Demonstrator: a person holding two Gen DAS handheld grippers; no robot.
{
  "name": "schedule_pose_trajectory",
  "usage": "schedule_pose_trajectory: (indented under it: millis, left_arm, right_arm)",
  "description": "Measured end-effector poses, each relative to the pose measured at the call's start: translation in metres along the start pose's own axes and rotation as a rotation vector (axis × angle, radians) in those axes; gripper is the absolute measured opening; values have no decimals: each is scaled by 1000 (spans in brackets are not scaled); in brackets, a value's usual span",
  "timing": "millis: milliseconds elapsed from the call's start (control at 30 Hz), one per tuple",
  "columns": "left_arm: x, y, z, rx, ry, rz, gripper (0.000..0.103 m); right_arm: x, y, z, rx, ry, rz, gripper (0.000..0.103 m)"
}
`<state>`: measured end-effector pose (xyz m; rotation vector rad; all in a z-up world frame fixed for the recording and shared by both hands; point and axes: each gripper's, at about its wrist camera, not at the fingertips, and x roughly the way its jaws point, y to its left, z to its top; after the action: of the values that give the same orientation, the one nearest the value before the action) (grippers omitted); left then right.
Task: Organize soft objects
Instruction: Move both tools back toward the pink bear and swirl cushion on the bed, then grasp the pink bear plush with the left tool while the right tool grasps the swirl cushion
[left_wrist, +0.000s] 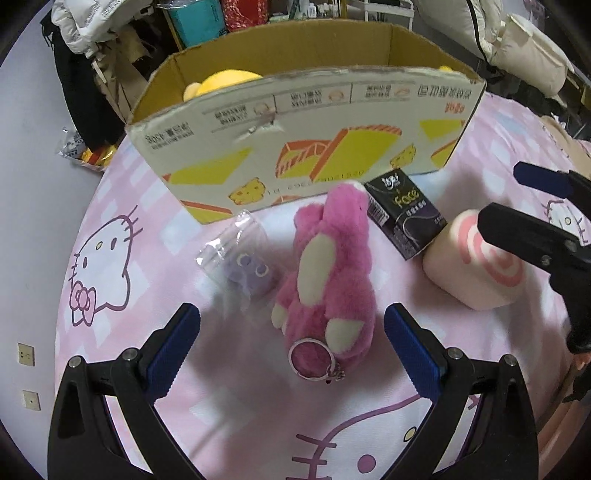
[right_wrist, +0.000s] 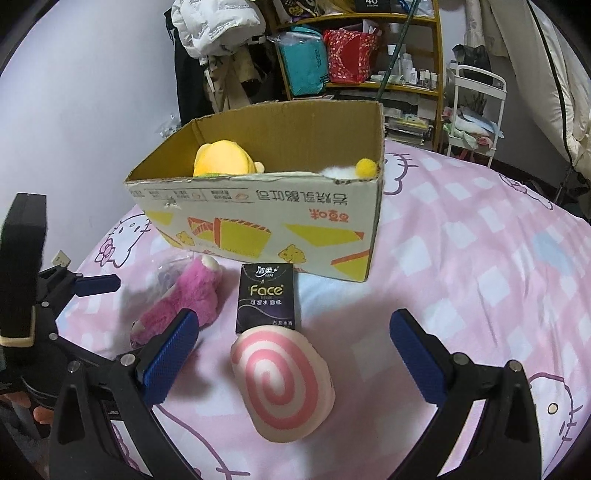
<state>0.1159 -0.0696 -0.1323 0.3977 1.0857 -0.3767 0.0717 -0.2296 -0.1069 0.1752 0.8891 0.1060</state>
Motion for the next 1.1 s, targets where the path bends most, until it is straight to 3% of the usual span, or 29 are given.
schedule_pose_trajectory:
  millis: [400,567,633,867,1033,1100]
  left_arm:
    - [8,-6,-2,23,23,16,98]
    - [9,-8,-2,27,26,9,86]
    - [10,-8,-2,27,21,1,75]
    - [12,-8,-1,-2,22,-83,53]
    - [13,-6,0,-26,21,-114,45]
    - [13,-3,0,-35,15,-120,44]
  right_arm:
    - [8,-2,-2,-3,43,-1,103]
    - [14,0,-4,-7,74,-7,103]
    - [16,-1,-5,-2,87,-11,103]
    - [21,-4,-6,20,119,16,103]
    - [30,0,-10,0,171,31,80]
    - [34,2,-12,-7,196,52,61]
